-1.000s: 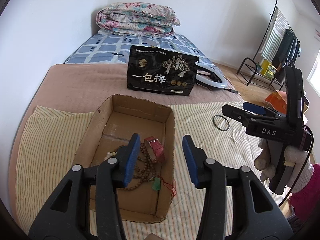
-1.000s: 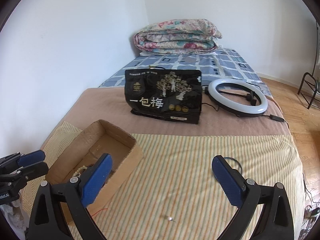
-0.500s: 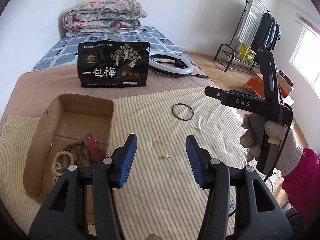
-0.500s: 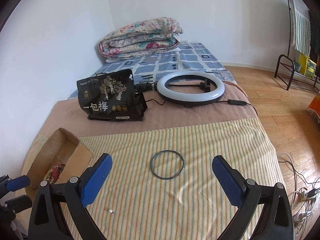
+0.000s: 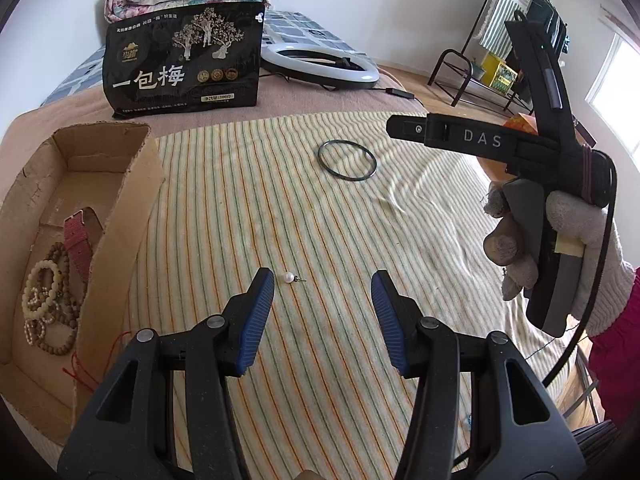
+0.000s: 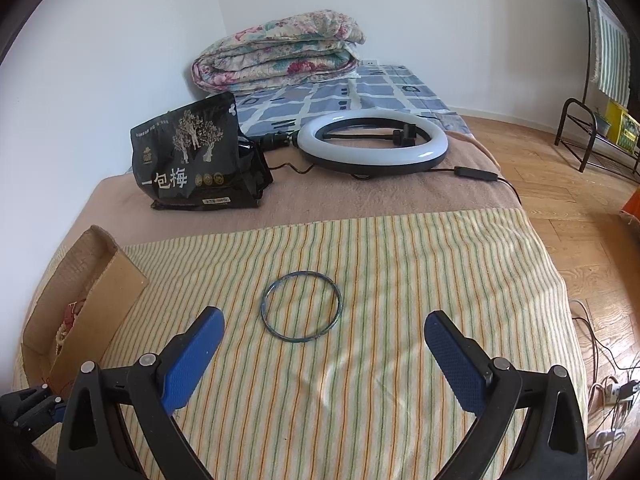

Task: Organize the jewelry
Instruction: 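Move the left tool to the second pearl earring while the right tool approaches the black bangle, then grasp the pearl earring with the left tool while the right tool grasps the black bangle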

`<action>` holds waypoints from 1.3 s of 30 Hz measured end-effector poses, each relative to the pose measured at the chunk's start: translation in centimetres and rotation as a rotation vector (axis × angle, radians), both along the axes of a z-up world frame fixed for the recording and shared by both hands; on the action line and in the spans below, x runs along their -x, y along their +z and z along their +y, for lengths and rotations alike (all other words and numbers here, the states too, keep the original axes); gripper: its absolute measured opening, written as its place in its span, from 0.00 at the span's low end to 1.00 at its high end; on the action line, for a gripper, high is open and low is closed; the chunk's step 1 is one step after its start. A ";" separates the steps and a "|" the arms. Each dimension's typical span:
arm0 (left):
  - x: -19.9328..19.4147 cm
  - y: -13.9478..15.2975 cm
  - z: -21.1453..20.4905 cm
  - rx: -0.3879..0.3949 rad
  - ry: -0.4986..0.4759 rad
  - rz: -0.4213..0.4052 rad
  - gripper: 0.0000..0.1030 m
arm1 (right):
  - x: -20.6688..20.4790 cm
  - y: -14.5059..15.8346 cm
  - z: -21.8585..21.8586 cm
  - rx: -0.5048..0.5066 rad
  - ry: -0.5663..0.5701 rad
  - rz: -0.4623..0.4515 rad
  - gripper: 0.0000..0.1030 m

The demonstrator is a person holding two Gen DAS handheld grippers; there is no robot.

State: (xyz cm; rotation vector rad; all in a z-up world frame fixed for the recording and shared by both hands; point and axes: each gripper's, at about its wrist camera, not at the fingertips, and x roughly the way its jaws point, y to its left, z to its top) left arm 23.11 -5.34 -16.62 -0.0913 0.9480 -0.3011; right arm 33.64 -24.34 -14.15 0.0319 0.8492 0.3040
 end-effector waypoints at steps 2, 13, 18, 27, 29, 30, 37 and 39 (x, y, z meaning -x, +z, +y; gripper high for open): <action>-0.3 -1.0 -0.3 -0.028 0.002 -0.001 0.50 | -0.3 -0.6 0.6 0.003 0.024 0.005 0.98; -2.0 -3.9 -0.3 -0.072 0.009 -0.014 0.42 | -2.2 -3.6 3.0 0.033 0.098 0.031 0.98; -2.5 -4.9 0.0 -0.070 0.009 -0.009 0.34 | -3.4 -4.8 4.4 0.082 0.119 0.044 0.98; -3.0 -5.4 0.2 -0.064 0.003 -0.018 0.33 | -5.2 -6.9 5.2 0.148 0.099 0.084 0.98; -2.9 -5.5 0.1 -0.070 0.000 -0.025 0.31 | -5.4 -7.3 5.2 0.154 0.092 0.097 0.96; -2.9 -5.5 0.1 -0.071 -0.001 -0.029 0.30 | -5.4 -7.4 5.2 0.156 0.092 0.100 0.96; -3.0 -5.5 -0.1 -0.072 -0.016 -0.032 0.14 | -5.0 -7.0 5.1 0.171 0.088 0.089 0.72; -3.0 -5.5 -0.2 -0.080 -0.018 -0.036 0.14 | -4.9 -6.9 5.2 0.180 0.090 0.084 0.72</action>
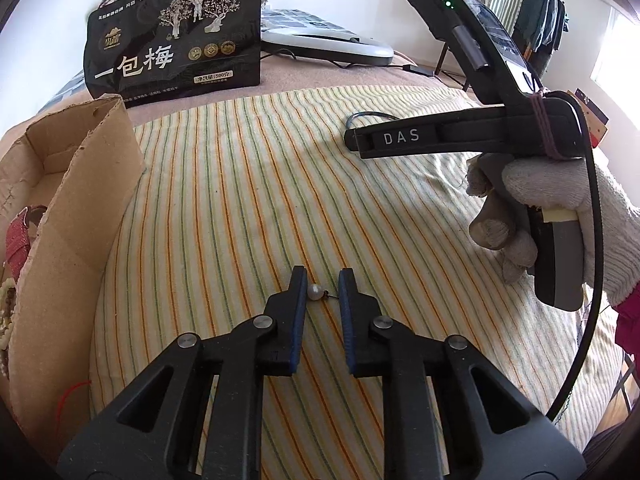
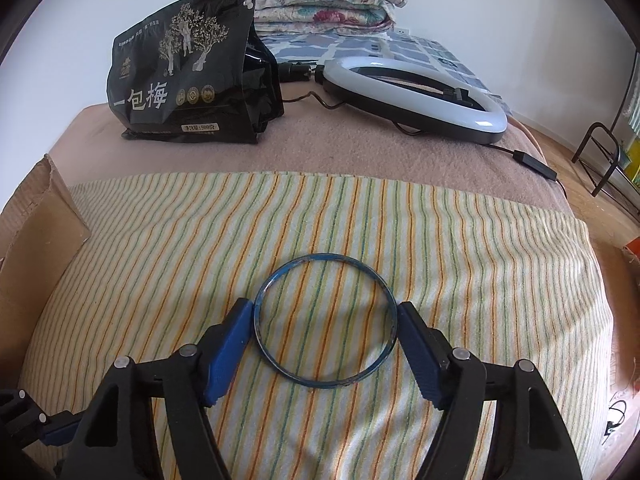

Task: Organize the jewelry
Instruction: 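Grasp the pearl earring with the left tool while the right tool grasps the black bangle, then carry the earring into the box with the left tool while the right tool carries the bangle there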

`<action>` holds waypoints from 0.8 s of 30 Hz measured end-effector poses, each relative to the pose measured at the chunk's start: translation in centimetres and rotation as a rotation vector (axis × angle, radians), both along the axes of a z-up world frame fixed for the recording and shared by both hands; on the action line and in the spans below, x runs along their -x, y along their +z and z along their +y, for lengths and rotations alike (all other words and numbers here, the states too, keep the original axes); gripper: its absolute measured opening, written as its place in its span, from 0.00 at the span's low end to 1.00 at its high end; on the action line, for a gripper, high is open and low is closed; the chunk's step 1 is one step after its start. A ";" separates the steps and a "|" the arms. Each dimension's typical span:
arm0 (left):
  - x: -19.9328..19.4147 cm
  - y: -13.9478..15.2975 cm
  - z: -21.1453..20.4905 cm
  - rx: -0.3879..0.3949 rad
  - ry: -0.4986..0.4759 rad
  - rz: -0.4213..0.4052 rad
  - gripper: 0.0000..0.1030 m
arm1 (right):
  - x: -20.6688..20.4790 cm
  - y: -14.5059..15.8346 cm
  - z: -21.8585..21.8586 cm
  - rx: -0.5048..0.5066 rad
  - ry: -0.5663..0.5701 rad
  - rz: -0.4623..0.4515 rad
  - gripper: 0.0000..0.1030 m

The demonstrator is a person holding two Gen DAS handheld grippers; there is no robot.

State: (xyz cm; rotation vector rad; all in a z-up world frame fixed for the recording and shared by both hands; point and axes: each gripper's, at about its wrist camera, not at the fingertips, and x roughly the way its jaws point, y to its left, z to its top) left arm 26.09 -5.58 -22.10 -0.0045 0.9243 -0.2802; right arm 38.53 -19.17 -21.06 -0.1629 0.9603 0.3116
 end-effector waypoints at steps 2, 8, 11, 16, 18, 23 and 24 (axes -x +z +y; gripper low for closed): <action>0.1 0.0 -0.1 -0.006 -0.002 -0.004 0.14 | 0.1 0.0 -0.1 -0.005 -0.002 -0.003 0.72; 0.4 0.3 -0.1 0.004 0.001 0.000 0.14 | 0.5 0.5 -0.4 -0.018 -0.006 -0.008 0.72; 0.7 0.7 0.0 0.011 0.003 -0.004 0.14 | 0.9 1.0 -0.6 -0.023 -0.007 -0.013 0.72; 1.2 1.8 -0.1 0.027 0.005 -0.016 0.14 | 1.8 2.2 -0.9 -0.027 -0.004 -0.025 0.72; 1.4 2.3 -0.1 0.033 0.004 -0.022 0.14 | 2.2 2.8 -1.1 -0.028 -0.003 -0.031 0.72; 2.3 4.0 0.1 0.049 0.007 -0.039 0.14 | 3.5 4.7 -1.7 -0.033 -0.006 -0.050 0.72; 2.5 4.4 0.2 0.053 0.008 -0.043 0.14 | 3.9 5.1 -1.8 -0.034 -0.006 -0.053 0.72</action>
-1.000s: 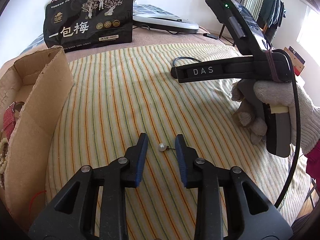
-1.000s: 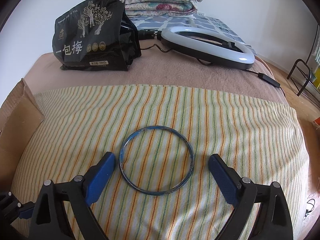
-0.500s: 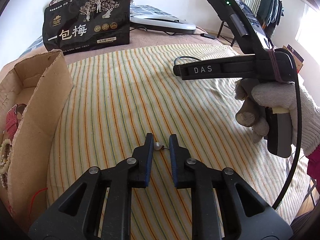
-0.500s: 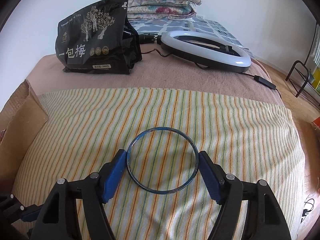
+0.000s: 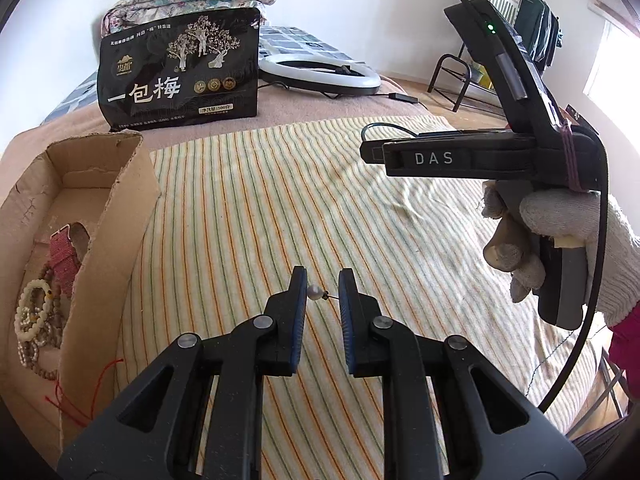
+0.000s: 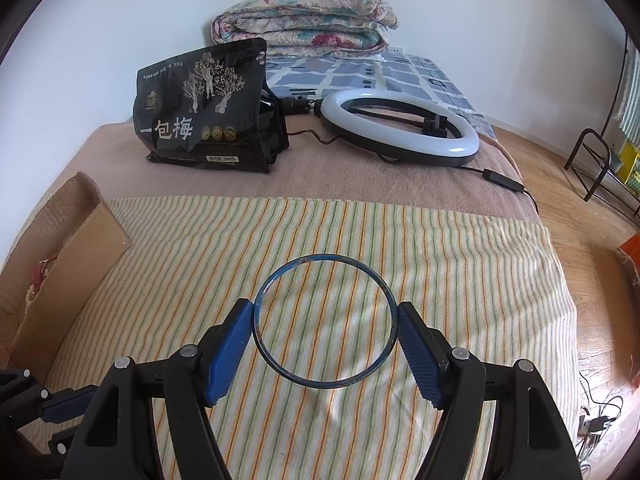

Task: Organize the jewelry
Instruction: 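Carry the earring into the box with the left tool while the right tool carries the bangle there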

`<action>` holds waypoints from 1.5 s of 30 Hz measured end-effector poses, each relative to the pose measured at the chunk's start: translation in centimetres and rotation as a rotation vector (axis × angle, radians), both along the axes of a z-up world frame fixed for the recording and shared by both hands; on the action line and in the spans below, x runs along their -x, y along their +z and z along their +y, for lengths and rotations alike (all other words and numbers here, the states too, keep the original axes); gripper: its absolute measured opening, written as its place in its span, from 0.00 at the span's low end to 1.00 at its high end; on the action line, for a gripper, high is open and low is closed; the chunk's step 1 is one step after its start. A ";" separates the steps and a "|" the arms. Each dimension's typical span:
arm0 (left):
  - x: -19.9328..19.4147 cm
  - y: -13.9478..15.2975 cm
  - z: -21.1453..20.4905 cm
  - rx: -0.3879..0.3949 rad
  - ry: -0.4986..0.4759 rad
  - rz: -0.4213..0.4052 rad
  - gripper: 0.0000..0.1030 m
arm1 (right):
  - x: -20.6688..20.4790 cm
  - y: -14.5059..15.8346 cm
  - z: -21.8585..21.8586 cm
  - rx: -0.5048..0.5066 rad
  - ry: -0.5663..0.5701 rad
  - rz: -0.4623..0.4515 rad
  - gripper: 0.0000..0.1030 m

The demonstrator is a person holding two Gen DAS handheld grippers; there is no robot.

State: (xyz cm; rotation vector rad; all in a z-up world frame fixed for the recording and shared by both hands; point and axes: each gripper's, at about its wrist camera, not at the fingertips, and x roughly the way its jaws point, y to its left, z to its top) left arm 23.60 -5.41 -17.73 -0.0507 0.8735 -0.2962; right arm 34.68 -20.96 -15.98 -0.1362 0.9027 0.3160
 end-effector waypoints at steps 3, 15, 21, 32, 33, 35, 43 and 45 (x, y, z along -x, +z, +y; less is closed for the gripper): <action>0.5 1.2 0.4 0.010 0.005 -0.014 0.14 | 1.0 1.3 -0.2 -0.002 0.001 -0.011 0.72; 3.6 6.5 3.1 0.043 0.026 -0.087 0.14 | 5.7 6.1 -0.5 -0.037 0.000 -0.061 0.72; 5.0 8.3 5.4 0.058 0.058 -0.114 0.14 | 8.0 7.8 0.8 -0.057 0.028 -0.074 0.72; 6.5 10.3 11.1 0.059 0.143 -0.139 0.14 | 10.2 10.1 5.8 -0.081 0.112 -0.101 0.72; 6.5 10.4 11.6 0.055 0.153 -0.141 0.14 | 10.3 10.3 6.4 -0.082 0.122 -0.103 0.72; 6.6 10.5 12.7 0.051 0.175 -0.144 0.14 | 10.4 10.5 7.6 -0.081 0.141 -0.110 0.72; 6.6 10.3 17.3 0.052 0.272 -0.135 0.14 | 9.9 10.6 12.3 -0.084 0.207 -0.109 0.72; 6.7 10.2 18.3 0.054 0.295 -0.134 0.14 | 9.6 10.4 13.4 -0.082 0.221 -0.109 0.72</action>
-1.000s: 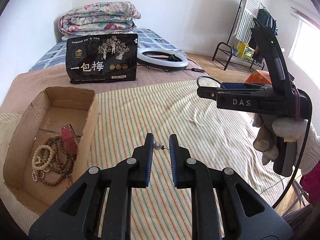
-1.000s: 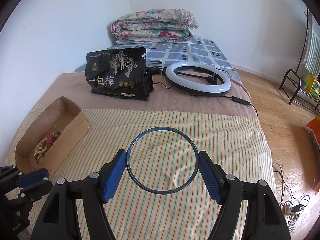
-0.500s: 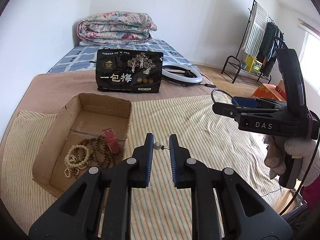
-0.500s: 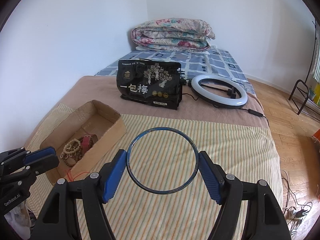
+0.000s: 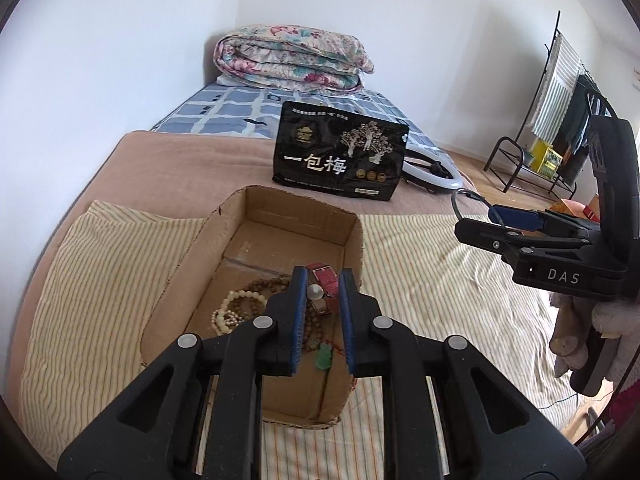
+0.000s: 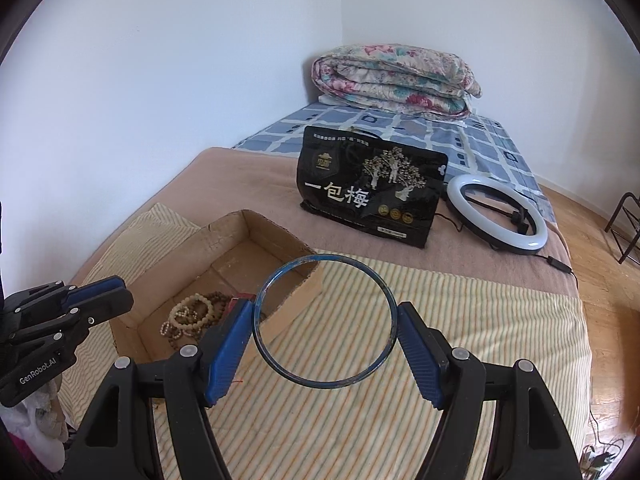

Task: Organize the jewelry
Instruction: 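Carry the earring into the box with the left tool while the right tool carries the bangle there, then open both tools inside the box to release the earring and bangle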

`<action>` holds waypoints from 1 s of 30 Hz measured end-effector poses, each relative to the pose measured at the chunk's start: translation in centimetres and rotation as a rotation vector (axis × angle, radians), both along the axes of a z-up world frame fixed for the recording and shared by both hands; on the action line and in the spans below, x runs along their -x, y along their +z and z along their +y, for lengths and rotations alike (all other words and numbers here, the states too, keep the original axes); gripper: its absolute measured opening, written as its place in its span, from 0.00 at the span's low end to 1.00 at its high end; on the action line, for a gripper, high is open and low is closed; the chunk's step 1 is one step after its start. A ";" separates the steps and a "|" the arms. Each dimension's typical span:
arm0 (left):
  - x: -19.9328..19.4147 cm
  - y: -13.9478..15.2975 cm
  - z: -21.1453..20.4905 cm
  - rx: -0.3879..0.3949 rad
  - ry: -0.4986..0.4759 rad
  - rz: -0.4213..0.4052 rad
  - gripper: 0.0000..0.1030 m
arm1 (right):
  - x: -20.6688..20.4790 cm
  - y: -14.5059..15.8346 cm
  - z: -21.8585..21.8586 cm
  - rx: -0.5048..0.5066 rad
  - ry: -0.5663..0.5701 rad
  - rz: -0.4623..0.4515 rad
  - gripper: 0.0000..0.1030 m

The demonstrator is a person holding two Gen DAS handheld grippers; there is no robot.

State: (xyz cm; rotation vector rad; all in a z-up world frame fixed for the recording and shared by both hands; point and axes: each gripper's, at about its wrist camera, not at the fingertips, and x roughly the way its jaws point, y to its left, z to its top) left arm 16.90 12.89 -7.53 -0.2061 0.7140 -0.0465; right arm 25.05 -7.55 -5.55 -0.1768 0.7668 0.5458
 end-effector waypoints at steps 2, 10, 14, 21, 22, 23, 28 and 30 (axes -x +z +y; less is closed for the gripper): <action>-0.1 0.0 0.8 -0.005 0.019 -0.001 0.14 | -0.2 -0.1 1.1 0.002 0.014 0.001 0.72; -0.2 -0.2 3.1 -0.005 0.076 0.007 0.14 | -1.6 -0.9 5.1 0.011 0.056 0.011 0.72; -0.4 -0.3 3.5 0.003 0.087 0.015 0.14 | -2.3 -1.3 6.8 0.011 0.071 0.020 0.72; -0.5 0.1 3.6 0.005 0.091 0.012 0.14 | -3.0 -1.9 9.0 0.023 0.094 0.025 0.72; -0.5 0.1 3.6 0.004 0.088 0.013 0.14 | -3.1 -2.0 9.2 0.024 0.096 0.025 0.72; -0.5 0.1 3.6 0.004 0.086 0.015 0.14 | -3.2 -2.0 9.3 0.024 0.097 0.026 0.72; -0.6 0.0 3.5 0.003 0.091 0.020 0.14 | -3.8 -2.1 9.5 0.018 0.084 0.035 0.73; -0.7 -0.1 3.6 0.004 0.098 0.026 0.14 | -3.9 -2.1 9.5 0.018 0.078 0.038 0.73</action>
